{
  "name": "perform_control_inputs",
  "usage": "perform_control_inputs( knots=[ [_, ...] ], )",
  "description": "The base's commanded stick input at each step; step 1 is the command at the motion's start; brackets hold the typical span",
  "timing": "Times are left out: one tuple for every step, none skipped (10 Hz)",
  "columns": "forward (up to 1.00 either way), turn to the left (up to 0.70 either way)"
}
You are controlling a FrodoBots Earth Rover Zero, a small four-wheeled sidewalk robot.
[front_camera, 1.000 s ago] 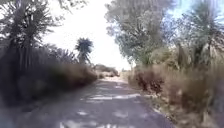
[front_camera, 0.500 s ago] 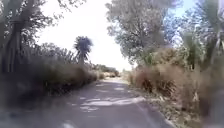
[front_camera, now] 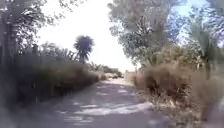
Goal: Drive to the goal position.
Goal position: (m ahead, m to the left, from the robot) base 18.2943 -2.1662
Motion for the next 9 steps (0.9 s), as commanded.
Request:
perform_control_inputs(
  knots=[
    [0.85, 0.0],
    [0.85, 0.0],
    [0.85, 0.0],
    [0.85, 0.0],
    [0.85, 0.0],
    [0.85, 0.0],
    [0.85, 0.0],
    [0.85, 0.0],
    [0.85, 0.0]
  ],
)
